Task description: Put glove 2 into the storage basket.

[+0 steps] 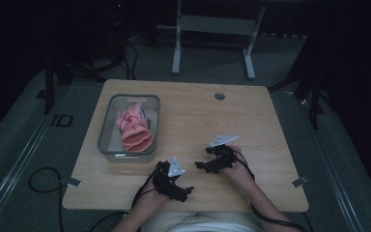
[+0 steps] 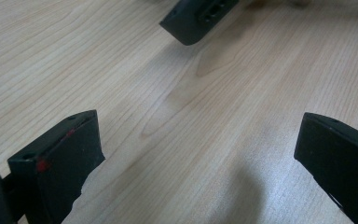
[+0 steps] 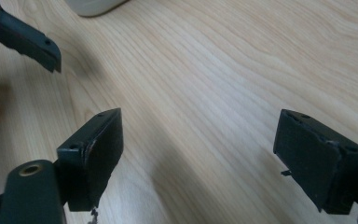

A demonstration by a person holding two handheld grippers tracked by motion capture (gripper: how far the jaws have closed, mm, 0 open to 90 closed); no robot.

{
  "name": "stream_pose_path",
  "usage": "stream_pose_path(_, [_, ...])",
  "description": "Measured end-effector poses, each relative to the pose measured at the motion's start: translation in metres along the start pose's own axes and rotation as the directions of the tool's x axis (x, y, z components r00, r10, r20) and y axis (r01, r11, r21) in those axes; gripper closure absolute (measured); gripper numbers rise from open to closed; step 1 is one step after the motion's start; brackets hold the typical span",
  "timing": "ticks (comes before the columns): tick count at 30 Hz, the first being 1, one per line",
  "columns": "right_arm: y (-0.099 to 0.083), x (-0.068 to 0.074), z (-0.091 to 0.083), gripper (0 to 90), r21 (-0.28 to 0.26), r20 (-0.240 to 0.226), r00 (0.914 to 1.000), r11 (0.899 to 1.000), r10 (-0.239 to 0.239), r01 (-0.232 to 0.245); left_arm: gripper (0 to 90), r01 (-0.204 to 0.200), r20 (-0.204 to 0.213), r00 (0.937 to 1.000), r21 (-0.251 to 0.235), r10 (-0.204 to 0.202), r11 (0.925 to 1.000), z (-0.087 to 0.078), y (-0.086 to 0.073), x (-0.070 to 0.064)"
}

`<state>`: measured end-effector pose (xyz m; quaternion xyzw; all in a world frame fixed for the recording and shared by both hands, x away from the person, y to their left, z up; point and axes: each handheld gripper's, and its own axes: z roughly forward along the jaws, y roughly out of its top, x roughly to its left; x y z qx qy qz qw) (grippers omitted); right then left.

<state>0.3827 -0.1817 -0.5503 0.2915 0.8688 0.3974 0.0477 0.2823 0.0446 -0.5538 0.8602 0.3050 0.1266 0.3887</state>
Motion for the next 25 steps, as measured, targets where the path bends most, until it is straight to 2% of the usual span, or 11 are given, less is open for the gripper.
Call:
stream_pose_path(3, [-0.006, -0.002, 0.000, 15.8, 0.014, 0.008, 1.0000, 1.000, 0.000, 0.000, 0.4, -0.021, -0.002, 0.9998, 0.009, 0.021, 0.9997, 0.002, -0.001, -0.001])
stream_pose_path(6, [-0.010, -0.003, 0.000, 15.8, 0.014, 0.014, 0.9999, 1.000, 0.001, -0.002, 0.4, -0.035, -0.008, 0.9993, -0.001, 0.035, 0.9994, 0.001, -0.002, -0.003])
stream_pose_path(17, [-0.013, -0.003, 0.001, 15.7, -0.020, 0.032, 0.9995, 1.000, -0.005, 0.006, 0.4, -0.011, 0.008, 0.9999, -0.035, 0.011, 0.9993, -0.002, -0.004, 0.000])
stream_pose_path(25, [-0.013, -0.005, 0.000, 15.7, -0.042, 0.046, 0.9989, 0.999, -0.003, 0.004, 0.4, -0.010, -0.009, 0.9999, -0.046, 0.009, 0.9989, -0.003, -0.005, 0.001])
